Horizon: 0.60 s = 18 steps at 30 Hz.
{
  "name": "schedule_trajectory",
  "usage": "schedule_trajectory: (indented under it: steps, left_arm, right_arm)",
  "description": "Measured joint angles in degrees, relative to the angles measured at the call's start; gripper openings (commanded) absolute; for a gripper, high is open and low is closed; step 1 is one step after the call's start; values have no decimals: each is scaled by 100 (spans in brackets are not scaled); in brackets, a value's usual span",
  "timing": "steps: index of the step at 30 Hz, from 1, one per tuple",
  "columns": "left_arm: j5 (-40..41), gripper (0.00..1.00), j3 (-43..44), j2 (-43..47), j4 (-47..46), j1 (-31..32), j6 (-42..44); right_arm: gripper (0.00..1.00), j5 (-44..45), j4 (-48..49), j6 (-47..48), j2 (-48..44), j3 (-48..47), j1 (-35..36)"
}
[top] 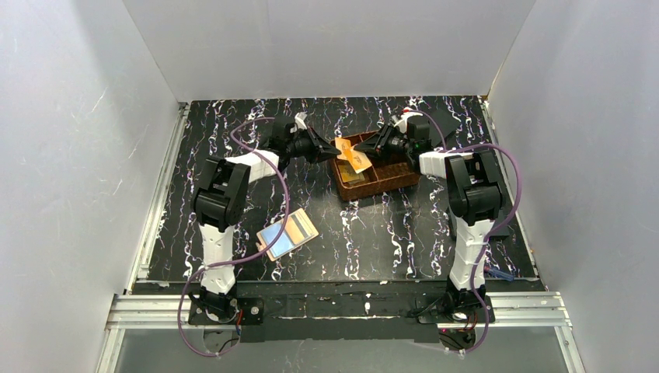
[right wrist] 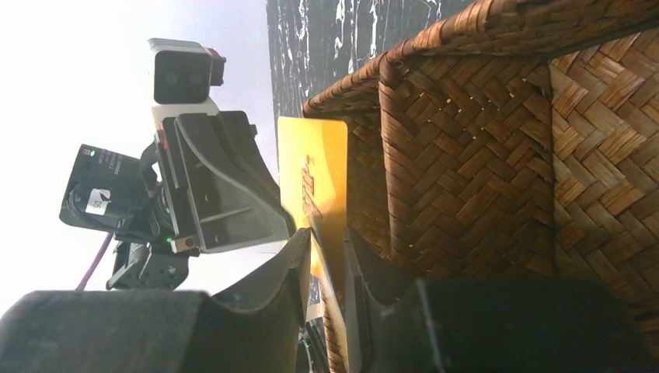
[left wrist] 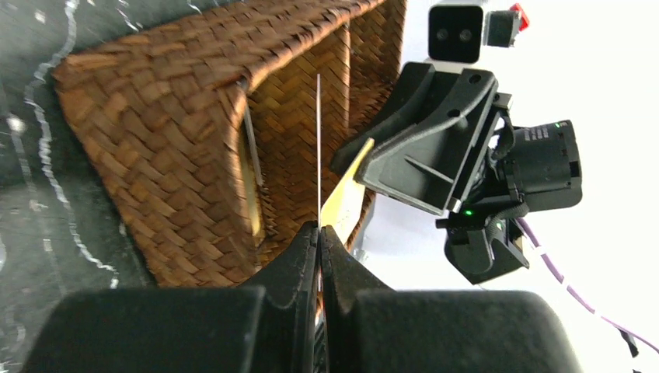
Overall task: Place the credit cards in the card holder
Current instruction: Place the credit card in the storage box.
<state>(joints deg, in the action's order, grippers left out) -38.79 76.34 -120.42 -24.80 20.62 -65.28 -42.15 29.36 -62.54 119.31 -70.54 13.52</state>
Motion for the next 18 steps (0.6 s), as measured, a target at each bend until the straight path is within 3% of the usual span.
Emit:
schedule_trajectory:
  steps: [4, 7, 8, 13, 18]
  left_arm:
    - [109, 0, 199, 0, 470, -142, 424]
    - [199, 0, 376, 13, 815, -214, 728]
    - [240, 0, 444, 22, 949, -238, 833]
    - [518, 0, 868, 127, 1851, -267, 1488]
    - [826, 0, 1001, 640, 2846, -273, 2140]
  right_arm:
    - [23, 0, -81, 46, 15, -37, 0]
    - [3, 15, -251, 164, 57, -181, 0]
    - [1, 26, -352, 229, 72, -267, 0]
    - [1, 144, -772, 603, 101, -623, 0]
    - [1, 647, -2065, 1593, 101, -1342, 70]
